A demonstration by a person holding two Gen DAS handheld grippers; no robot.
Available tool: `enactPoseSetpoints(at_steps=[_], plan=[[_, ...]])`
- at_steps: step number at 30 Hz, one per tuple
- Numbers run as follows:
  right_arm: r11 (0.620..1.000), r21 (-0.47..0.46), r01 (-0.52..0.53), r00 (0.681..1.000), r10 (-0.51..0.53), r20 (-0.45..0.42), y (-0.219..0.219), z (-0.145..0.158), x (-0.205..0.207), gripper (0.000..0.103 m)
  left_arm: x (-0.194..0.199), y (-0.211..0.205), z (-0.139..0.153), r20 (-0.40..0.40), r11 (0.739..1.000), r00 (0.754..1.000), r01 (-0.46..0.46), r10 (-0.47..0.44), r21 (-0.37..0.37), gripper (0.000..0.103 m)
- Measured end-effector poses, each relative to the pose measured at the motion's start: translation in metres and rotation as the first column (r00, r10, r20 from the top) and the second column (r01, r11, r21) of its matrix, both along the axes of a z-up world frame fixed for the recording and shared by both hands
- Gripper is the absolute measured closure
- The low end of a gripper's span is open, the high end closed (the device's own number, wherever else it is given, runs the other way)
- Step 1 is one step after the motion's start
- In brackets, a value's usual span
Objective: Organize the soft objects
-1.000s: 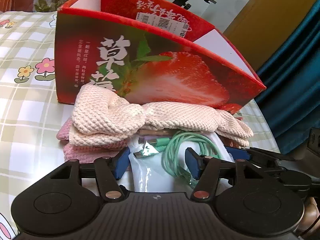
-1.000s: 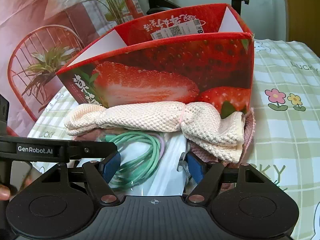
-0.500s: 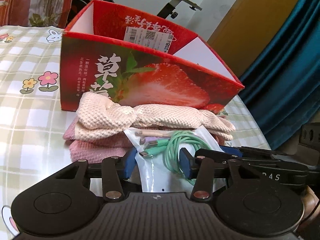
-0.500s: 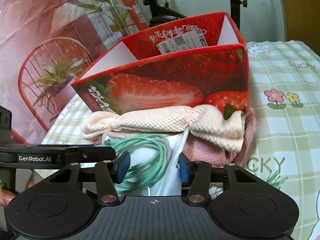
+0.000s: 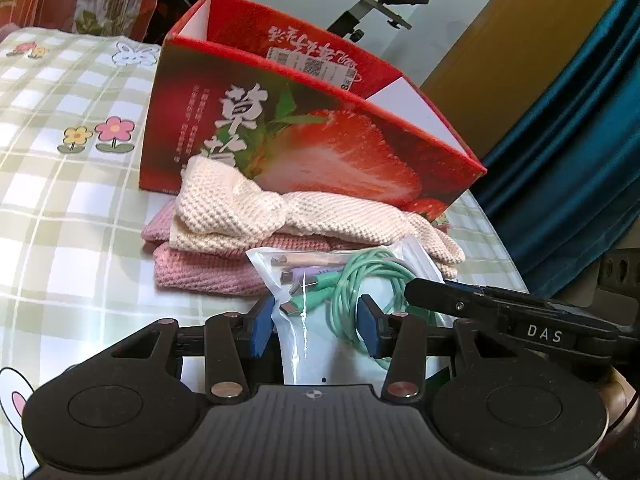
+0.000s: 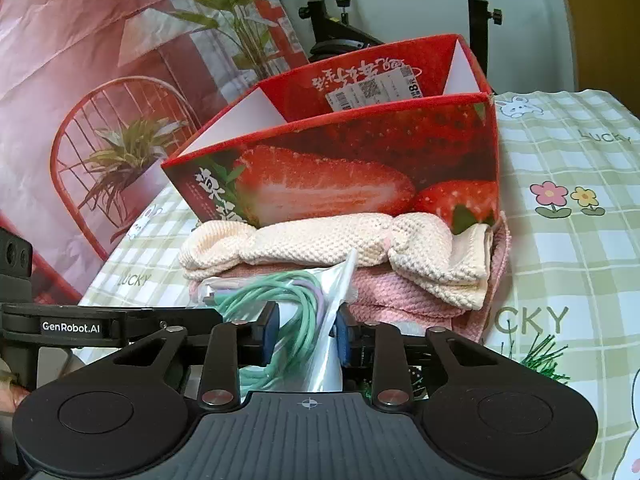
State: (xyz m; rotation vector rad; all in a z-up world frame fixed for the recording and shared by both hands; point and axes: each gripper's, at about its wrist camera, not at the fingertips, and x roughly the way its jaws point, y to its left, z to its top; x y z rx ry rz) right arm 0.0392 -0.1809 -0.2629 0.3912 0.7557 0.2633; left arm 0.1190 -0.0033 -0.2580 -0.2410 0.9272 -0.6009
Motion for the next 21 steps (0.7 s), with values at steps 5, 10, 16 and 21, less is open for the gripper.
enactPoseSetpoints(at_steps=[5, 10, 16, 21], plan=[[1.0, 0.004, 0.004, 0.999, -0.004, 0.04, -0.005, 0.014, 0.0, 0.08, -0.002, -0.001, 0.019, 0.06, 1.0, 0.998, 0.012, -0.012, -0.001, 0.057], [1.0, -0.009, -0.017, 0.995, 0.018, 0.096, -0.008, 0.036, 0.006, 0.079, 0.002, 0.0, 0.046, 0.111, 1.0, 0.994, 0.02, -0.018, -0.012, 0.057], [0.997, -0.057, -0.057, 0.987, 0.065, 0.15, -0.008, 0.066, 0.019, 0.079, 0.012, 0.0, 0.076, 0.165, 1.0, 0.986, 0.02, -0.017, -0.017, 0.057], [0.994, -0.072, -0.085, 0.984, 0.095, 0.148, -0.008, 0.079, 0.035, 0.077, 0.021, -0.004, 0.079, 0.17, 1.0, 0.985, 0.019, -0.019, 0.002, 0.057]])
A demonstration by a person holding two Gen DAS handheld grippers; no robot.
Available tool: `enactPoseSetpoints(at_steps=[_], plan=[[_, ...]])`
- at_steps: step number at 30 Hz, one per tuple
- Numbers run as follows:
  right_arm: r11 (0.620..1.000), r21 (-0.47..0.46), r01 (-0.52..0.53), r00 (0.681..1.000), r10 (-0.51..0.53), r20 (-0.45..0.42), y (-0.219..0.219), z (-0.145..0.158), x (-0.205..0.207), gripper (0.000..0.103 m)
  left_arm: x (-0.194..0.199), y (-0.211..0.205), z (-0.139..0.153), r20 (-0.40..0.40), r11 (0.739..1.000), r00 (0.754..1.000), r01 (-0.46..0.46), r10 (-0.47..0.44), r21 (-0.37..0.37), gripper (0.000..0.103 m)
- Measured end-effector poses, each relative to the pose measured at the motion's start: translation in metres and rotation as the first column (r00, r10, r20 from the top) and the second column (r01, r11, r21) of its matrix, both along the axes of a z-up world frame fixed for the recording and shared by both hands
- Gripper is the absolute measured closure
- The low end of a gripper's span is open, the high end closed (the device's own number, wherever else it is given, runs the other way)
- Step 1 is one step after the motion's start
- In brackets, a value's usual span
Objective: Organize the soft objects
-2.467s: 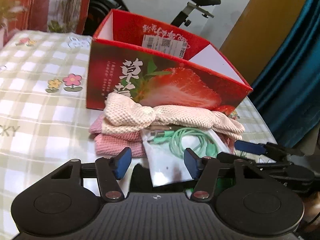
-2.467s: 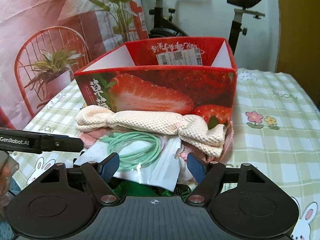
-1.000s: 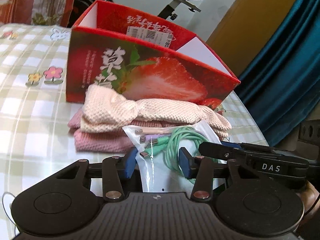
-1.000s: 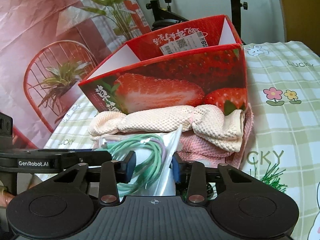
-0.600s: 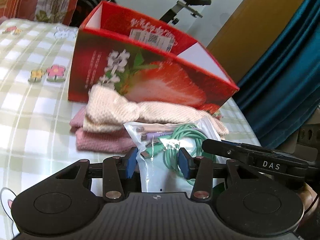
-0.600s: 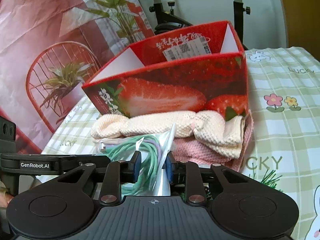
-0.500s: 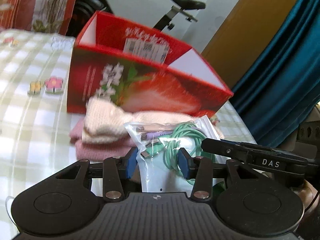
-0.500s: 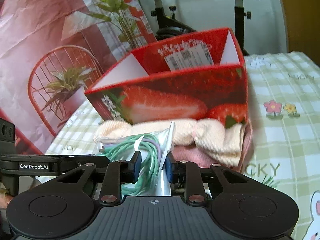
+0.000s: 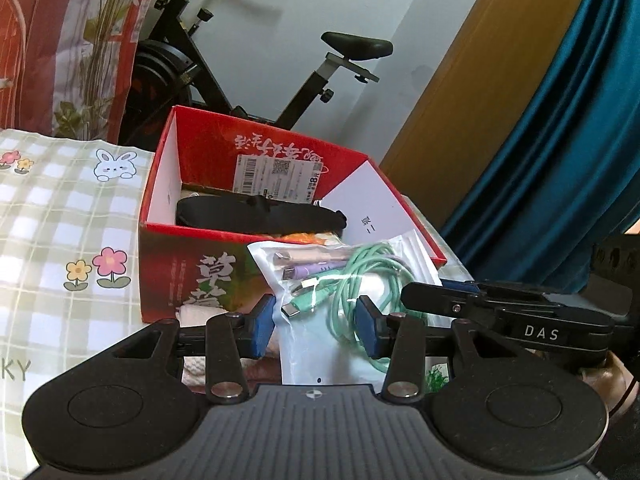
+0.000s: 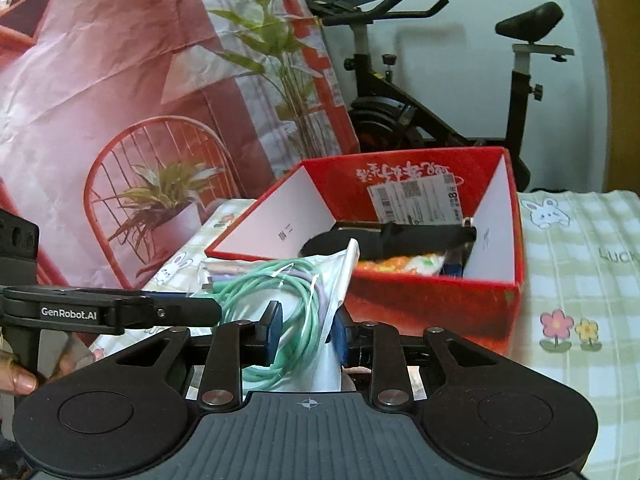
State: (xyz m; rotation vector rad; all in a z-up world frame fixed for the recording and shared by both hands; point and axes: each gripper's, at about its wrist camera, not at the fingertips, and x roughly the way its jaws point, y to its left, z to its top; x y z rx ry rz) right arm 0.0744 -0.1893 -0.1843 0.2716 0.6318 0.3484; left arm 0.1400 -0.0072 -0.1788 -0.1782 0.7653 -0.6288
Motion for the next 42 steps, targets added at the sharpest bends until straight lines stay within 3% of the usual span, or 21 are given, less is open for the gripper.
enactPoseSetpoints(at_steps=[11, 20, 25, 35, 42], plan=[[1.0, 0.001, -0.003, 0.998, 0.004, -0.063, 0.006, -0.021, 0.006, 0.071, 0.002, -0.001, -0.017, -0.029, 1.0, 1.0, 0.004, -0.003, 0.023, 0.057], [1.0, 0.019, 0.011, 0.988, -0.008, -0.154, 0.018, -0.06, -0.007, 0.071, -0.007, 0.007, -0.055, -0.116, 0.999, 0.993, -0.002, 0.007, 0.039, 0.057], [1.0, -0.026, 0.007, 0.986, -0.011, -0.168, 0.026, -0.074, -0.018, 0.069, -0.012, 0.014, -0.077, -0.172, 1.0, 0.985, -0.016, 0.018, 0.015, 0.055], [0.997, -0.058, 0.054, 0.989, -0.061, -0.133, 0.014, -0.069, -0.032, 0.065, -0.012, 0.021, -0.094, -0.197, 0.999, 0.98, -0.033, 0.026, -0.033, 0.055], [0.997, -0.081, -0.007, 0.99, -0.005, -0.144, 0.018, -0.067, -0.015, 0.066, -0.015, 0.024, -0.096, -0.2, 0.998, 0.979, -0.039, 0.029, -0.045, 0.055]])
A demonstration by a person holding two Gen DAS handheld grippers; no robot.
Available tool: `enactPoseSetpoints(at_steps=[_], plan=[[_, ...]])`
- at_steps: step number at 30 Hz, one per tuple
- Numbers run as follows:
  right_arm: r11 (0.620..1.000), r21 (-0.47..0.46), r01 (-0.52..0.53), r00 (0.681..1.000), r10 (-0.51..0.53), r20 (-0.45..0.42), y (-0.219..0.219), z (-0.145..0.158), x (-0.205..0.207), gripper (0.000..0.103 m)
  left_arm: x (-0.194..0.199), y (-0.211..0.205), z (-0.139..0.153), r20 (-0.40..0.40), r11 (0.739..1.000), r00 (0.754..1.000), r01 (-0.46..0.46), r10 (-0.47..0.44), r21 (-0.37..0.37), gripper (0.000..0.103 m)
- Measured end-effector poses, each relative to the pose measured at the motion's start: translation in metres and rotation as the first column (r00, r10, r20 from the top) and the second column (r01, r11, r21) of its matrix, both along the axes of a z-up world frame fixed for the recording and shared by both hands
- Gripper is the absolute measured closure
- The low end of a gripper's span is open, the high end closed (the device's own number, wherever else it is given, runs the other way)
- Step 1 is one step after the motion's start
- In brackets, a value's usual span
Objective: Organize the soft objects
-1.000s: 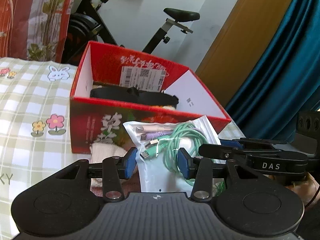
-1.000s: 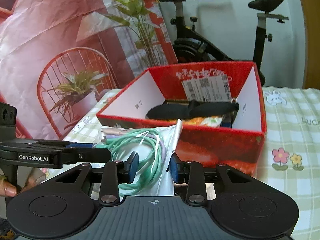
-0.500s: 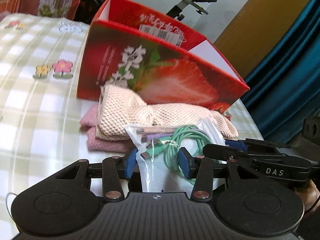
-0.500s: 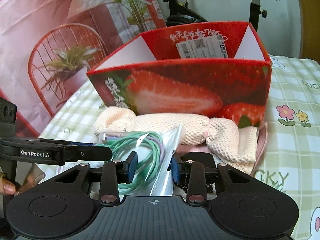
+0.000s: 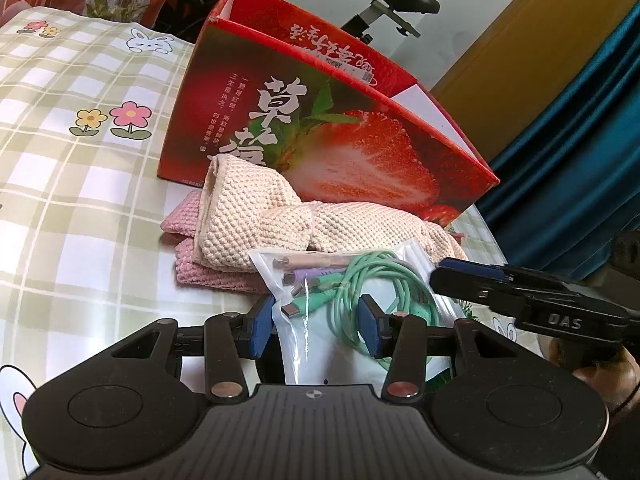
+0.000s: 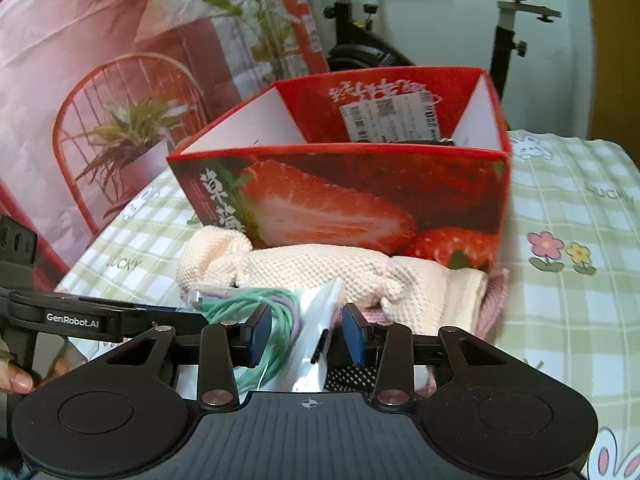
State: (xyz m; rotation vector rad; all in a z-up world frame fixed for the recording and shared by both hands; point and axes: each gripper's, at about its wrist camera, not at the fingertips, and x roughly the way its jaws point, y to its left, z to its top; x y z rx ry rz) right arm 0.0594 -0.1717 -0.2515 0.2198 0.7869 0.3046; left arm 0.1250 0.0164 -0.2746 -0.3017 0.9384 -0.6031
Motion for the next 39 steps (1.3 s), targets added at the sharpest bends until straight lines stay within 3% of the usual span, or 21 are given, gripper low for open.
enactPoseSetpoints(at_steps=[8, 13, 15, 16, 19, 24, 32, 39], plan=[[0.998, -0.011, -0.055, 0.994, 0.053, -0.092, 0.006, -0.009, 0.024, 0.065, 0.003, -0.001, 0.0, -0.003, 1.0, 1.0, 0.0, 0.0, 0.01, 0.055], [0.997, 0.043, -0.064, 0.989, 0.069, -0.127, 0.001, -0.011, 0.03, 0.063, 0.004, -0.006, 0.002, 0.002, 1.0, 1.0, 0.004, -0.005, 0.028, 0.055], [0.997, 0.053, -0.059, 0.989, 0.065, -0.132, 0.001, -0.013, 0.032, 0.066, 0.004, -0.009, 0.005, 0.012, 0.999, 1.0, 0.007, -0.007, 0.048, 0.055], [0.997, 0.059, -0.05, 0.99, 0.057, -0.129, 0.0, -0.011, 0.031, 0.074, 0.004, -0.01, 0.008, 0.021, 0.998, 1.0, 0.007, -0.008, 0.059, 0.055], [0.997, 0.069, -0.038, 0.994, 0.045, -0.102, -0.001, -0.001, 0.028, 0.086, 0.003, -0.01, 0.018, 0.044, 0.997, 0.999, 0.004, -0.008, 0.073, 0.056], [0.996, 0.08, -0.036, 0.999, 0.038, -0.012, -0.005, 0.026, 0.017, 0.097, 0.001, -0.006, 0.041, 0.104, 0.999, 0.995, -0.007, 0.002, 0.049, 0.056], [0.998, 0.043, -0.054, 0.991, 0.048, 0.127, -0.008, 0.078, 0.016, 0.098, 0.003, -0.006, 0.088, 0.215, 1.0, 0.977, -0.009, 0.003, 0.027, 0.056], [0.998, 0.027, -0.059, 0.983, 0.054, 0.175, -0.012, 0.102, 0.03, 0.098, 0.018, -0.012, 0.11, 0.256, 1.0, 0.967, -0.012, 0.007, 0.02, 0.055]])
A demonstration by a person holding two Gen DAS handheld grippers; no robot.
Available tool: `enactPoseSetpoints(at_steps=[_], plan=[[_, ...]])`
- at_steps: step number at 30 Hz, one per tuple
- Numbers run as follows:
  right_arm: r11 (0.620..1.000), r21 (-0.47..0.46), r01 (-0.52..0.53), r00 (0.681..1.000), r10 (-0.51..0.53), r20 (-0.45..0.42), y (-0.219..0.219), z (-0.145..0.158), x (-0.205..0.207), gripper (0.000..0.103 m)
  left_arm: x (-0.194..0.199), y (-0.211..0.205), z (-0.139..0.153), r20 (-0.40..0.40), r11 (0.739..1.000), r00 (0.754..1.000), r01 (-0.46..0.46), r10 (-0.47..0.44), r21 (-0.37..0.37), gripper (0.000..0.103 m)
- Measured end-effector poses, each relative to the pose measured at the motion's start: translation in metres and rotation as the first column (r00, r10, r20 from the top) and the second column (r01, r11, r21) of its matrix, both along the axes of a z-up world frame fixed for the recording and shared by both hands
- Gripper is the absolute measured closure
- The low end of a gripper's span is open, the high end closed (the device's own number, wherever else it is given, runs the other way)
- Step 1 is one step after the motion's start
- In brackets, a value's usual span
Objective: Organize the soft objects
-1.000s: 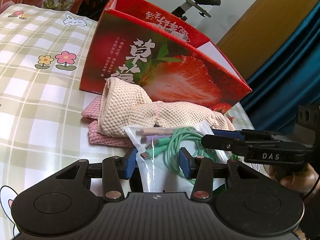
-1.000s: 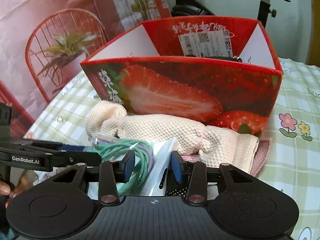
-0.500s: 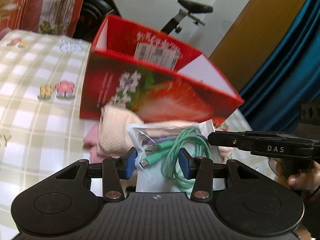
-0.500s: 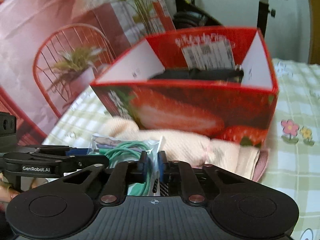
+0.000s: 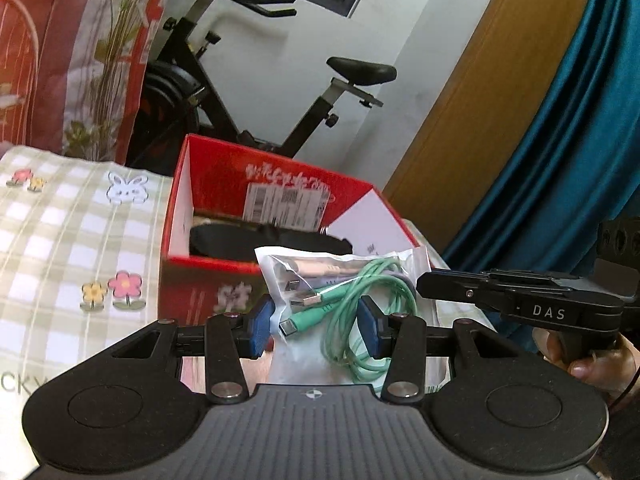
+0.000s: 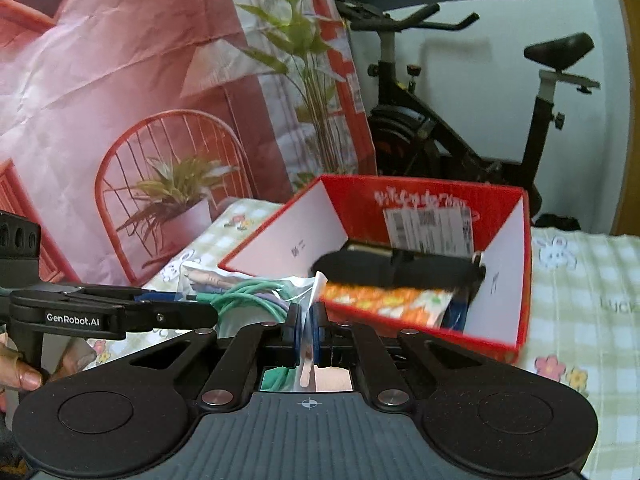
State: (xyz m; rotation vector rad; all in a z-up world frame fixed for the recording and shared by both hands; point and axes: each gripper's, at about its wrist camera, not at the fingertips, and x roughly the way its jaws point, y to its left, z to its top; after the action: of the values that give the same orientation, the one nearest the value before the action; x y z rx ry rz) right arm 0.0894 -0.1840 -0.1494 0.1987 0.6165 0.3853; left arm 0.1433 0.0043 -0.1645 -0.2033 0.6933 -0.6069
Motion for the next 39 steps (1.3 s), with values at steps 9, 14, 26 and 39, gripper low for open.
enactPoseSetpoints(at_steps=[9, 14, 26, 39], plan=[[1.0, -0.016, 0.017, 0.999, -0.016, 0.037, -0.01, 0.015, 0.021, 0.098, 0.024, -0.009, 0.013, 0.021, 1.0, 1.0, 0.002, -0.002, -0.017, 0.056], [1.0, -0.02, 0.025, 0.998, -0.024, 0.051, -0.017, 0.02, 0.037, 0.098, 0.04, -0.014, 0.016, 0.027, 1.0, 1.0, 0.0, 0.001, -0.022, 0.056], [0.999, -0.029, 0.045, 0.997, -0.043, 0.07, -0.032, 0.017, 0.086, 0.098, 0.087, -0.024, 0.015, 0.017, 0.999, 1.0, -0.017, 0.017, -0.028, 0.056], [0.996, -0.057, 0.073, 0.997, -0.074, -0.017, -0.042, -0.033, 0.138, 0.098, 0.13, -0.045, -0.015, -0.051, 0.997, 0.999, -0.008, 0.012, 0.079, 0.055]])
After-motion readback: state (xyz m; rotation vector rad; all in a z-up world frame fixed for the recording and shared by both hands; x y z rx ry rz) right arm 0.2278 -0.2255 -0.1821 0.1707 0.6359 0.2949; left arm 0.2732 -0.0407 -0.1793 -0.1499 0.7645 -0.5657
